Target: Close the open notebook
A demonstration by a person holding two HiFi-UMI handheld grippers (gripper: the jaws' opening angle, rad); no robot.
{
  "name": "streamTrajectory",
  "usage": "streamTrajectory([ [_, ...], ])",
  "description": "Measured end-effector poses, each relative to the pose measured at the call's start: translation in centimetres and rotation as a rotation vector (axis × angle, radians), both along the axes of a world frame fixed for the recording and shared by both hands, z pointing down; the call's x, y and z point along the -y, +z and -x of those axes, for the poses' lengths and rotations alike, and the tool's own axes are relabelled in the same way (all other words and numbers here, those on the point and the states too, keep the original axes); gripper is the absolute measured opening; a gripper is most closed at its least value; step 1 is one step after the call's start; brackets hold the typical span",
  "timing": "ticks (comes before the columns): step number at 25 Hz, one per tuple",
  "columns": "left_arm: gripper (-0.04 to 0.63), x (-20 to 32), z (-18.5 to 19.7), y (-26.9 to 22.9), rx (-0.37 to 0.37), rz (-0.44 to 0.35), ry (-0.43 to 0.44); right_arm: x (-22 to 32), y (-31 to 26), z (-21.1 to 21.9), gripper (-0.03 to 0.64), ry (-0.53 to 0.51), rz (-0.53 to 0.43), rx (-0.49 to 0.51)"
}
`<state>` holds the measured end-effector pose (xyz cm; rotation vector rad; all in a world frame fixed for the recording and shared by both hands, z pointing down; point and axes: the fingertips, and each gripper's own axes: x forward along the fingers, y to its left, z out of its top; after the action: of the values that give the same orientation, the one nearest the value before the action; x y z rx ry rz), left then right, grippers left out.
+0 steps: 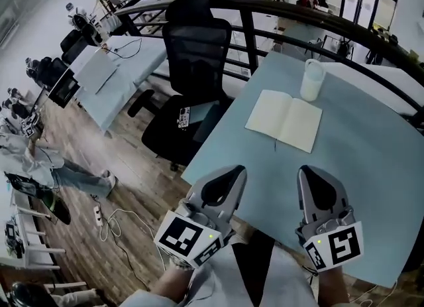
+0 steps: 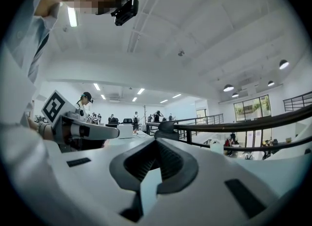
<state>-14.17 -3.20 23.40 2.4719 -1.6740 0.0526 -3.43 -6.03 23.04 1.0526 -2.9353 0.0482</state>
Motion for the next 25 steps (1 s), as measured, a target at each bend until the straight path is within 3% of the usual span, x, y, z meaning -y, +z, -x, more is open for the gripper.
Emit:
streamTrajectory([
  [6, 0.003, 4.7, -1.4, 2.2, -0.049, 0.053, -0.009, 3.7, 2.0, -2.5, 0.002, 0.029, 0.048, -0.005],
  [13, 0.003, 8.5, 0.2, 5.8, -0.131, 0.172, -0.084, 5.8, 4.7, -3.4, 0.002, 0.062, 0.126, -0.011],
  [16, 0.004, 9.9, 0.4, 7.9, -0.17, 0.222, -0.078, 6.6, 5.9, -3.9, 0.002, 0.079, 0.152, -0.016],
  [20, 0.004, 12.1, 0.9, 11.1, -0.259, 0.294, -0.062, 7.5, 7.5, -3.9, 0.002, 0.11, 0.186, -0.03],
  [25, 0.006, 14.7, 2.4, 15.1, -0.424, 0.393, -0.094, 8.1, 9.5, -3.4, 0.002, 0.144, 0.233, -0.059],
])
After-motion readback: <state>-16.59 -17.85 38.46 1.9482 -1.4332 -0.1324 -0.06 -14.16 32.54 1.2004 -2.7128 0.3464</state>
